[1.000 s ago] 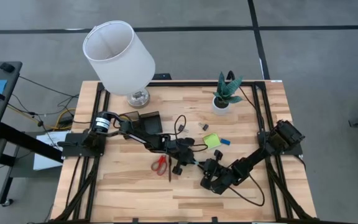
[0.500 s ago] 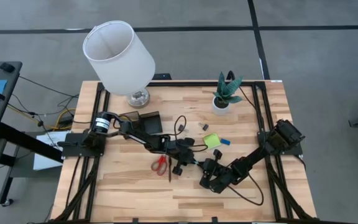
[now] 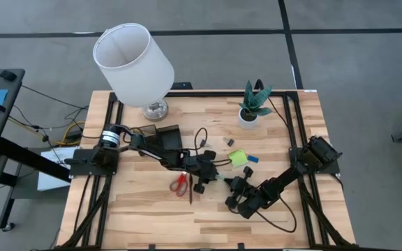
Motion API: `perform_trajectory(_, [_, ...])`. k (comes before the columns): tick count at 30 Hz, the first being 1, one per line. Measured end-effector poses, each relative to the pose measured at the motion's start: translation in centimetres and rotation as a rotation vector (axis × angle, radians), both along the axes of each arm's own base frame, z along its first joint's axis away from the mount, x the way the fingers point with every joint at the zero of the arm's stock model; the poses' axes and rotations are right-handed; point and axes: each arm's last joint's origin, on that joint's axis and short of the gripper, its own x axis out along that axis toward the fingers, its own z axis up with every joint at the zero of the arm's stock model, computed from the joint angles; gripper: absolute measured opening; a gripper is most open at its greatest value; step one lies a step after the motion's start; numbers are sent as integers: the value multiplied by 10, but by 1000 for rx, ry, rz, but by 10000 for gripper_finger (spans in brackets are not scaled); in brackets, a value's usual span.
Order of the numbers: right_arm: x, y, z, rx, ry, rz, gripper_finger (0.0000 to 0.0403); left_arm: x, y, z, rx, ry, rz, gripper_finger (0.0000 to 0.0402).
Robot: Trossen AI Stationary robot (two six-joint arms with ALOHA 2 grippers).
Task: Pick and place office supplies into organizer
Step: Put the blue pen into the black desk organizer
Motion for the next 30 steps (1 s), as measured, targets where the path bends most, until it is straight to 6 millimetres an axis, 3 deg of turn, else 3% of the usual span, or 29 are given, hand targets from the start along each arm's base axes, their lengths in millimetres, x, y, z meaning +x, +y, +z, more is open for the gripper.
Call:
perform_trajectory(10, [14, 7, 41, -74, -69, 46, 0, -32, -3, 84, 95, -6, 44, 107])
perform_trajectory(16, [16, -1, 65, -82, -105, 36, 0, -57, -20, 107, 82, 57, 28, 107])
perform_trajectory(19, [18, -6, 69, -79, -110, 19, 0, -57, -28, 94, 134, 66, 10, 107])
perform_trajectory(23, [19, -8, 71, -72, -107, 21, 0, -44, -33, 56, 177, 52, -21, 107])
perform_trajectory(26, [19, -8, 71, -63, -99, 31, 0, -32, -34, 38, 234, 9, 52, 107])
perform_trajectory(30, [18, -7, 70, -58, -86, 41, 0, -28, -30, 27, 312, 18, 133, 107])
